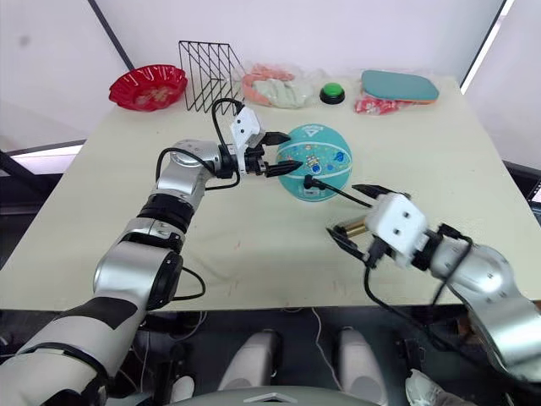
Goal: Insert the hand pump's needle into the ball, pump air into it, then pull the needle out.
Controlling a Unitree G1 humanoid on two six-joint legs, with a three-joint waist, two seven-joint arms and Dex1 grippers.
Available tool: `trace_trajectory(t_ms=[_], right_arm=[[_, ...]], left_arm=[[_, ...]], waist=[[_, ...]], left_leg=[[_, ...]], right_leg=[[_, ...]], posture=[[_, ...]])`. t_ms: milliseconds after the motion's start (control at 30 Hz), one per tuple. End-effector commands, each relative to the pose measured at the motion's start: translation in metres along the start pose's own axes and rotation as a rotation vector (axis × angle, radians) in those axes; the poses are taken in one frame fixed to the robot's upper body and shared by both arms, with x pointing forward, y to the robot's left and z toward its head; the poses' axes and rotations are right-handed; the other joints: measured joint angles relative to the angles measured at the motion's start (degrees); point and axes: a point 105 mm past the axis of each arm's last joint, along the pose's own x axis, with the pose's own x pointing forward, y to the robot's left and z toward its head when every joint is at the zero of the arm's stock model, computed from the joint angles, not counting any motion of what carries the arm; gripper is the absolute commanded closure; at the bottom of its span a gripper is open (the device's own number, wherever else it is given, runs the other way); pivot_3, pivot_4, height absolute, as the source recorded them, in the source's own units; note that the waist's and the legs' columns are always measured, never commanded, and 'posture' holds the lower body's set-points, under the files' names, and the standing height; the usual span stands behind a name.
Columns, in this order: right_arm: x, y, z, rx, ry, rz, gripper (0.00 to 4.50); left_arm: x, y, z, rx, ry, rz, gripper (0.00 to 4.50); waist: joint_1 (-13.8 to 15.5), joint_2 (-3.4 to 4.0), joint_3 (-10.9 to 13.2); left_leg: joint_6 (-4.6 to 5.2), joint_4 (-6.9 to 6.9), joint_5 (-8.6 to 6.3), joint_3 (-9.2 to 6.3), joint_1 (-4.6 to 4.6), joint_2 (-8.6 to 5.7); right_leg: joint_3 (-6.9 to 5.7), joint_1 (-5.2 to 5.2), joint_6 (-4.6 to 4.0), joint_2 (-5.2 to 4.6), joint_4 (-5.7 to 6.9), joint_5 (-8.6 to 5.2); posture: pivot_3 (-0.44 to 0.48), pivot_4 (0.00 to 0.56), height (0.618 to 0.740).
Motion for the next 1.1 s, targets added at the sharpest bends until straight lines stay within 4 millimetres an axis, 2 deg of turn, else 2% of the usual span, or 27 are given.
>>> trace_trajectory(t_ms=[33, 267, 433, 533, 600, 1000, 1067, 1100], right_arm=[[0.025, -0.005, -0.004, -0.042, 0.008, -0.011, 0.05], [0.053, -0.006, -0.009, -0.118, 0.029, 0.031, 0.05], [0.064, -0.01, -0.011, -0.139, 0.019, 0.008, 0.05], [0.067, -0.01, -0.009, -0.175, 0.004, -0.003, 0.81], [0.069, -0.01, -0.008, -0.184, -0.005, -0.009, 1.78], [0.079, -0.009, -0.011, -0.232, -0.008, -0.043, 1.78], [0.081, -0.008, -0.014, -0.257, 0.005, -0.041, 2.32], [0.083, -0.008, -0.016, -0.265, 0.013, -0.043, 2.76]], left_arm=[[0.005, -0.003, 0.001, 0.004, 0.009, -0.013, 0.7], [0.005, -0.003, 0.001, -0.002, 0.014, -0.013, 0.7], [0.005, -0.004, 0.0, -0.008, 0.014, -0.007, 0.7], [0.005, -0.004, -0.001, -0.016, 0.011, -0.008, 0.7], [0.004, -0.003, -0.001, -0.017, 0.011, -0.004, 0.7], [0.004, -0.003, 0.0, -0.017, 0.007, 0.004, 0.7], [0.004, -0.003, 0.0, -0.019, 0.006, 0.005, 0.7], [0.005, -0.003, 0.0, -0.021, 0.004, 0.006, 0.7]], waist=[[0.2, 0.0, 0.0], [0.1, -0.01, 0.0], [0.0, -0.01, 0.0], [0.0, -0.01, 0.0], [0.0, 0.0, 0.0], [-0.1, 0.0, 0.0], [-0.1, 0.0, 0.0], [-0.1, 0.0, 0.0]], left_leg=[[0.0, 0.01, 0.0, -0.02, 0.0, 0.0], [0.0, 0.01, 0.0, -0.1, -0.09, -0.13], [0.0, 0.01, 0.01, -0.15, -0.03, -0.11], [0.0, 0.01, 0.01, -0.15, -0.04, -0.12], [0.0, 0.01, 0.01, -0.15, -0.04, -0.12], [0.0, 0.01, 0.01, -0.15, -0.02, -0.12], [0.0, 0.01, 0.01, -0.15, -0.02, -0.12], [0.0, 0.01, 0.01, -0.15, -0.02, -0.12]], right_leg=[[-0.02, 0.01, -0.01, 0.0, 0.02, 0.0], [-0.1, 0.0, -0.22, -0.14, 0.0, 0.13], [-0.15, 0.01, -0.21, -0.11, 0.09, 0.12], [-0.13, 0.01, -0.22, -0.11, 0.09, 0.13], [-0.13, 0.0, -0.22, -0.11, 0.09, 0.13], [-0.13, 0.0, -0.23, -0.11, 0.12, 0.13], [-0.13, 0.0, -0.23, -0.11, 0.13, 0.13], [-0.13, 0.0, -0.23, -0.11, 0.13, 0.13]], posture=[[0.0, 0.15, 0.74], [0.0, 0.15, 0.74], [0.0, 0.15, 0.74], [0.0, 0.15, 0.74], [0.0, 0.15, 0.74], [0.0, 0.15, 0.74], [0.0, 0.15, 0.74], [0.0, 0.15, 0.74]])
